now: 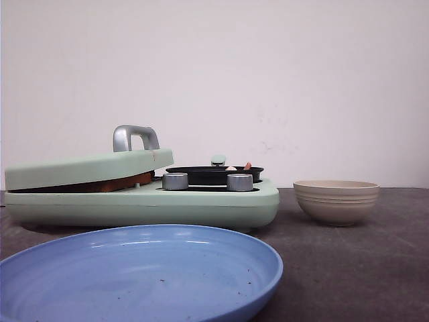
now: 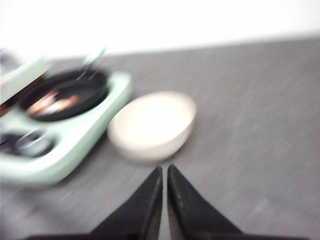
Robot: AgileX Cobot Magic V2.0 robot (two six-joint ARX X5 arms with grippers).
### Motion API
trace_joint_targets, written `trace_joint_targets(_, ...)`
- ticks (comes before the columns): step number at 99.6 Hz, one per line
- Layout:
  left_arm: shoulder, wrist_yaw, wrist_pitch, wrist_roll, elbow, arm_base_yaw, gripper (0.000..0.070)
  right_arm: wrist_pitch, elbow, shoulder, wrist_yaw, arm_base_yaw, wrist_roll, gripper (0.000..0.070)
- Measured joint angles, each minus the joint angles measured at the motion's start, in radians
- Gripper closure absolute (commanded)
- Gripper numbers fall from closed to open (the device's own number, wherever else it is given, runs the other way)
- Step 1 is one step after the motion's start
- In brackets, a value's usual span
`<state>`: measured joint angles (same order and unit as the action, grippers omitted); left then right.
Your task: Make breakfast with bread and shrimp
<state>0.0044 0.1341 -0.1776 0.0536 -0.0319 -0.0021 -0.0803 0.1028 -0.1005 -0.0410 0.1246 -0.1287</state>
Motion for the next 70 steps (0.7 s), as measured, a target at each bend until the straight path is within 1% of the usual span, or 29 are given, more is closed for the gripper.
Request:
trace_joint_targets(6, 0.000, 0.000, 0.000, 0.000, 0.000, 0.000, 0.0696, 0.119, -0.059, 0.030, 0.047, -0.026, 0.062, 0.0692)
trace_joint_targets(10, 0.000, 0.000, 0.000, 0.000, 0.000, 0.000, 0.0696, 0.157, -0.085, 0.053, 0.063, -0.044, 0.099, 0.0693)
trace_joint_targets(21, 0.001, 0.000, 0.000, 0.000, 0.000, 0.000, 0.0696, 0.051, -0.088, 0.101, 0.067, -0.090, 0.149, 0.0692)
trace_joint_targets(30, 0.001, 0.000, 0.001, 0.000, 0.000, 0.000, 0.0696, -0.098, -0.087, 0.098, 0.066, -0.101, 0.162, 0.0692)
trace_joint_targets(40, 0.001, 0.000, 0.000, 0.000, 0.000, 0.000, 0.0696, -0.098, -0.086, 0.092, 0.070, -0.101, 0.168, 0.0692)
trace_joint_targets(58, 0.001, 0.000, 0.000, 0.000, 0.000, 0.000, 0.0696, -0.097, -0.086, 0.096, 0.066, -0.101, 0.150, 0.0692)
trace_joint_targets(70, 0.001, 0.000, 0.000, 0.000, 0.000, 0.000, 0.0696, -0.091, -0.086, 0.096, 0.005, -0.101, 0.147, 0.0692)
